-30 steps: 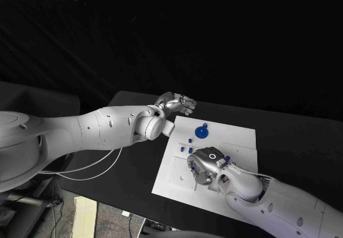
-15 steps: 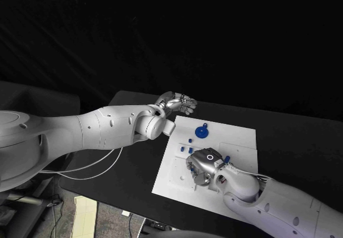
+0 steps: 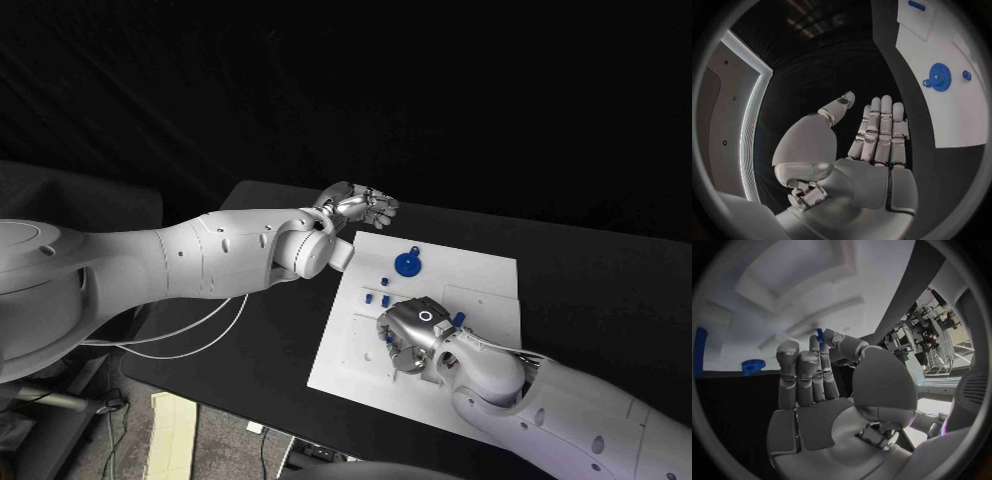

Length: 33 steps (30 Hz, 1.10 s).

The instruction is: Assemble the parts on the task board

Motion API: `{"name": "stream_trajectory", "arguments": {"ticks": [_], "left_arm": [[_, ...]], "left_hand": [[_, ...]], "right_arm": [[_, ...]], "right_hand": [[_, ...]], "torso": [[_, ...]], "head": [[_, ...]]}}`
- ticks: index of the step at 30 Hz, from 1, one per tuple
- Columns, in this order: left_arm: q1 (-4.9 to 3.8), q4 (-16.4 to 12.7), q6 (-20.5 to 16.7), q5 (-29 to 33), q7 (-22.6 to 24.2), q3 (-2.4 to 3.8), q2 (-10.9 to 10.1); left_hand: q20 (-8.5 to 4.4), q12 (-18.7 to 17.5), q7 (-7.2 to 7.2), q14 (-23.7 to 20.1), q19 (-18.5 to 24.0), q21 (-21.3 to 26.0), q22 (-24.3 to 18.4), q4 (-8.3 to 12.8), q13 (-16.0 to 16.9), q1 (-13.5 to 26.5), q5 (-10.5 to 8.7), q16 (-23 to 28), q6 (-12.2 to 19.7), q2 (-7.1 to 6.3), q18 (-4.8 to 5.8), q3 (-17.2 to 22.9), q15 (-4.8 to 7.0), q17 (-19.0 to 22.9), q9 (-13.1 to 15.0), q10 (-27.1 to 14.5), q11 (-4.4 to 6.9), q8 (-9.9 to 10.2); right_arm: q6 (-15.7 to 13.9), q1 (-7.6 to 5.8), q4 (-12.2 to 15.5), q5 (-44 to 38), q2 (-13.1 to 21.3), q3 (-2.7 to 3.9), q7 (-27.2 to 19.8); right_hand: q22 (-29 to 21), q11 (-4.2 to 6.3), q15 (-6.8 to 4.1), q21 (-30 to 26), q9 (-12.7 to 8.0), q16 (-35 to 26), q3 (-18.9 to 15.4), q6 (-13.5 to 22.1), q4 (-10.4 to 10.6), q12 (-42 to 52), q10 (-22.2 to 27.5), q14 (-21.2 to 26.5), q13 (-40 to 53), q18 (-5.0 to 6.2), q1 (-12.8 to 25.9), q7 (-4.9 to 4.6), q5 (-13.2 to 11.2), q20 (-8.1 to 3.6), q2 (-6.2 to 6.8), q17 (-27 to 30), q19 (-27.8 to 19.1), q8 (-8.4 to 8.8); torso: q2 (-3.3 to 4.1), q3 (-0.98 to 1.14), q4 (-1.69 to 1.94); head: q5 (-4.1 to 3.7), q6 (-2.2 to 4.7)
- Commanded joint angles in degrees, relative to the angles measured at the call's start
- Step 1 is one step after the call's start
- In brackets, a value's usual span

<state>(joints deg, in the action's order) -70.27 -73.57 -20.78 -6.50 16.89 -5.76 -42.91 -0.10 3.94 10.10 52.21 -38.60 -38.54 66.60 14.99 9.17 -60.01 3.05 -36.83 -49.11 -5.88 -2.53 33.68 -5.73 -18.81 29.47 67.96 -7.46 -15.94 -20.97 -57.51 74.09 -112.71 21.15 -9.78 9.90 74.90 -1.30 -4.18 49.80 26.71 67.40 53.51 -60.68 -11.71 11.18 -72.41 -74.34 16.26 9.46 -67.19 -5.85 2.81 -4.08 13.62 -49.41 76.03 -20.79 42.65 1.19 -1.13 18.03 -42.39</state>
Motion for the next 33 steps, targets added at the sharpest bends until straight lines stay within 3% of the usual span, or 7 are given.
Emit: {"name": "stream_trajectory", "arguments": {"ticks": [1, 8, 14, 18, 22, 26, 33], "left_arm": [[-0.09, -0.15, -0.04, 0.22, 0.52, 0.04, 0.03], [-0.09, -0.12, 0.02, 0.22, 0.45, 0.04, -0.11], [-0.09, -0.04, -0.02, 0.22, 0.45, 0.04, -0.27], [-0.09, -0.04, -0.02, 0.22, 0.47, 0.03, -0.46], [-0.09, -0.07, 0.05, 0.22, 0.46, 0.03, -0.61], [-0.09, 0.13, 0.14, 0.22, 0.47, 0.03, -0.54], [-0.09, 0.51, 0.39, 0.22, 0.48, 0.03, -0.55]], "left_hand": [[0.29, 0.14, -0.23, 0.36, -0.05, 0.32, 0.08, 0.27, -0.08, 0.01, -0.13, 0.22, 0.34, 0.34, -1.16, 0.1, -0.19, -0.11, -0.08, -0.24, 0.1, -0.3], [0.31, 0.11, -0.22, 0.34, -0.03, 0.36, 0.09, 0.26, -0.1, 0.01, -0.13, 0.31, 0.37, 0.3, -1.16, 0.1, -0.21, -0.14, -0.09, -0.28, 0.08, -0.29], [0.32, 0.1, -0.21, 0.33, -0.02, 0.39, 0.1, 0.25, -0.11, 0.02, -0.13, 0.38, 0.4, 0.28, -1.15, 0.09, -0.23, -0.17, -0.11, -0.32, 0.07, -0.29], [0.33, 0.09, -0.2, 0.33, -0.01, 0.4, 0.1, 0.25, -0.11, 0.02, -0.13, 0.41, 0.41, 0.27, -1.15, 0.09, -0.23, -0.18, -0.11, -0.33, 0.06, -0.29], [0.33, 0.09, -0.2, 0.33, -0.01, 0.41, 0.11, 0.25, -0.12, 0.02, -0.13, 0.43, 0.42, 0.27, -1.15, 0.09, -0.24, -0.2, -0.11, -0.33, 0.06, -0.29], [0.33, 0.09, -0.2, 0.33, 0.0, 0.42, 0.11, 0.24, -0.12, 0.01, -0.13, 0.46, 0.42, 0.28, -1.15, 0.09, -0.24, -0.21, -0.12, -0.33, 0.06, -0.29], [0.34, 0.1, -0.2, 0.37, -0.01, 0.44, 0.12, 0.22, -0.12, 0.01, -0.13, 0.5, 0.41, 0.31, -1.15, 0.1, -0.24, -0.25, -0.12, -0.32, 0.07, -0.31]], "right_arm": [[0.74, 0.42, -0.38, 2.72, 0.34, -0.36, -1.15], [-2.64, 0.36, 0.73, 4.82, 1.5, -0.35, -1.59], [-4.69, 0.32, 2.66, 5.75, 2.89, -0.29, -1.72], [-5.55, -0.22, 4.62, 6.19, 4.39, 0.01, -1.7], [-6.93, -1.02, 7.62, 6.35, 6.71, 1.81, -1.63], [-6.3, -2.25, 10.35, 7.3, 9.6, 3.54, -1.83], [3.07, -4.94, 13.02, 10.37, 15.01, 7.52, -1.55]], "right_hand": [[0.66, -1.51, 0.55, -0.34, -0.44, -0.34, -1.11, 1.65, -0.17, -1.48, -0.24, 0.23, -0.41, 5.54, 1.82, -0.76, 1.7, 0.12, 0.68, 0.15, -0.3, 0.99], [0.47, -4.48, 3.43, -0.73, -1.93, -0.36, -7.77, 7.97, -2.18, -6.2, 7.17, 0.08, -2.95, 5.54, 4.65, -3.55, 4.2, 0.59, 2.83, 0.26, -0.11, 4.28], [0.07, -6.62, 5.51, -1.63, -2.44, -0.25, -13.34, 10.63, -4.12, -7.67, 13.11, 0.64, -5.8, 5.54, 6.36, -4.62, 3.93, 0.57, 3.39, 0.32, -0.37, 5.28], [-0.14, -7.12, 6.0, -2.02, -2.48, -0.12, -14.53, 10.98, -4.22, -7.55, 14.46, 0.81, -6.7, 5.54, 6.44, -4.54, 3.87, 0.61, 3.47, 0.38, -0.34, 5.26], [-0.32, -7.06, 5.94, -2.29, -2.39, -0.05, -14.28, 10.68, -3.81, -7.15, 14.09, 0.88, -7.02, 5.54, 5.79, -4.12, 4.13, 0.61, 3.38, 0.46, -0.19, 4.93], [-0.53, -6.03, 4.95, -2.61, -2.21, 0.01, -11.6, 9.75, -2.79, -5.9, 11.52, 0.74, -7.1, 5.54, 3.49, -4.06, 1.23, 0.57, 3.39, 0.67, 0.17, 4.25], [-0.25, -5.04, 3.99, -2.32, -2.28, 0.13, -9.94, 9.36, -1.47, -4.56, 8.39, 0.24, -7.14, 5.54, 2.91, -3.99, 1.52, 0.82, 3.29, 0.87, 0.74, 3.92]], "torso": [[-0.01, 0.06, -0.01], [-0.04, 0.05, -0.05], [-0.02, 0.04, 0.02], [-0.01, 0.06, 0.01], [-0.07, 0.04, -0.13], [-0.13, 0.1, -0.21], [-0.13, 0.17, -0.2]], "head": [[-0.08, 0.1], [-0.27, 0.27], [-0.51, 0.48], [-0.61, 0.57], [-0.99, 0.98], [-1.69, 1.57], [-2.98, 2.65]]}}
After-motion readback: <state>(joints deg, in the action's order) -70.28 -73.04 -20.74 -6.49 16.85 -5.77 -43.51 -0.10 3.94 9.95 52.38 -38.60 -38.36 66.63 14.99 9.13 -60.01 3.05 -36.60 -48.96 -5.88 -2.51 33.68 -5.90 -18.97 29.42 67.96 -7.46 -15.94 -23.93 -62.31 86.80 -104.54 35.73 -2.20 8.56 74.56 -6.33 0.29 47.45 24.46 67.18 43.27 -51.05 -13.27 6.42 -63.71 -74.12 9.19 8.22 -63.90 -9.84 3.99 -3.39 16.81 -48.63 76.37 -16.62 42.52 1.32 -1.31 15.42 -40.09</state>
